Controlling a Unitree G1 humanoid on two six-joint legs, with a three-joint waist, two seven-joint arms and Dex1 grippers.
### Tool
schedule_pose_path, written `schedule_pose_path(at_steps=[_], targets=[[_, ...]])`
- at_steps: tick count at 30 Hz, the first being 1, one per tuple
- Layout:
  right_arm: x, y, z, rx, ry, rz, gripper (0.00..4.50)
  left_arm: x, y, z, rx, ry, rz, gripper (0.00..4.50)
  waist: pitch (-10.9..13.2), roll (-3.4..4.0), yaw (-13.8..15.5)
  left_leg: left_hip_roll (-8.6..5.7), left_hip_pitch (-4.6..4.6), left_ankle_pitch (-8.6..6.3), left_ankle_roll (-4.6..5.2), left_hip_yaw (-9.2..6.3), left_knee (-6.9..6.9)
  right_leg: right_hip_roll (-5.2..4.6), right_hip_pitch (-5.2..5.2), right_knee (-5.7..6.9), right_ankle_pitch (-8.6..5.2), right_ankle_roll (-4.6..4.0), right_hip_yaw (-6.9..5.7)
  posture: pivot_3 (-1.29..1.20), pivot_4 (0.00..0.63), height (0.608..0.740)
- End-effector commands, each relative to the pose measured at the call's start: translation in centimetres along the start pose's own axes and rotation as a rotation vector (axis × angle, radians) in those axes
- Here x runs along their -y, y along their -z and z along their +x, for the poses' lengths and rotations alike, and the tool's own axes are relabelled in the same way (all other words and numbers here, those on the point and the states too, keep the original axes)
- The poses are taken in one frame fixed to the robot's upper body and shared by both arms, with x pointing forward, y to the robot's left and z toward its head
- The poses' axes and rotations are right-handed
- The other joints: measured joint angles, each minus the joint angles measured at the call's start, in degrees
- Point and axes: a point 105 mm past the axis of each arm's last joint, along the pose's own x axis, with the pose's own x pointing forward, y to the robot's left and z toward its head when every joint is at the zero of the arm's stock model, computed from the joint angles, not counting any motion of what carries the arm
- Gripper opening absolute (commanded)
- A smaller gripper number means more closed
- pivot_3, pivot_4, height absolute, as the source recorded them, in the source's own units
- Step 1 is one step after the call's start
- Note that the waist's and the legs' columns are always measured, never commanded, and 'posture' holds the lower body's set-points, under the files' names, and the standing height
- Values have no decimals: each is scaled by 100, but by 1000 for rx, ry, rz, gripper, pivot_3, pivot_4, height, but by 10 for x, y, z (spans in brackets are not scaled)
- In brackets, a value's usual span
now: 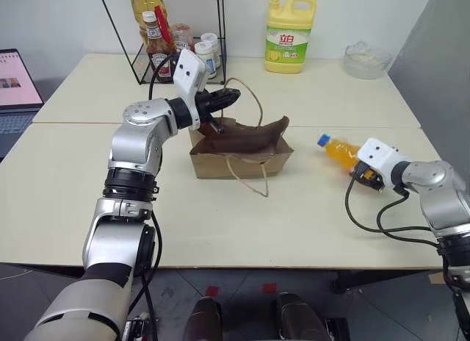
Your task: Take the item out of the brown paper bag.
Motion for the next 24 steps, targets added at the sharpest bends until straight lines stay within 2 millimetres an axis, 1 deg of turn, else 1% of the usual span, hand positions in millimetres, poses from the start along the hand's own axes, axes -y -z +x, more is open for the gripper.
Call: schedule_pose_path(at_steps=[1, 4, 14, 16, 18, 21, 24], targets=[[8, -5, -3, 15, -5, -9, 3512, 0, -15, -1, 41, 1, 42, 0, 0, 0, 5, 1, 0, 0, 0, -1, 0, 0, 2, -1, 0, 0, -2, 0, 150, 740], [9, -4, -2, 14, -12, -2, 4492, -1, -15, -2, 41, -3, 43, 0, 0, 0, 10, 0, 0, 0, -1, -1, 2, 0, 3, -1, 0, 0, -2, 0, 150, 740], [7, -6, -3, 24, -24, 2, 4492, -5, -13, -8, 31, -24, 44, 0, 0, 0, 11, 0, 0, 1, -1, -1, 2, 0, 3, -1, 0, 0, -2, 0, 150, 740], [8, -11, -5, 47, -6, 2, 4492, -7, -12, -10, 27, -29, 47, 0, 0, 0, 9, 0, 0, 1, -1, -1, 2, 0, 3, 0, 0, 0, -1, 0, 150, 740], [10, -24, -11, 110, 12, 7, 4492, -11, -13, -13, 24, -39, 51, 0, 0, 0, 8, 0, 1, 1, -1, -1, 2, 0, 3, 0, 0, 0, -2, 0, 150, 740], [12, -39, -22, 195, 39, 22, 4500, -13, -18, -17, 41, -14, 1, 586, 0, 0, 9, 1, 0, 1, -1, -1, 2, 0, 3, 0, 0, 0, -1, 0, 150, 740], [11, -44, -30, 238, 67, 59, 4500, -16, -22, -22, 46, -1, -16, 1474, 0, 0, 12, 1, 0, 1, -1, -3, 2, 0, 3, 0, 0, 0, -3, 0, 150, 740]])
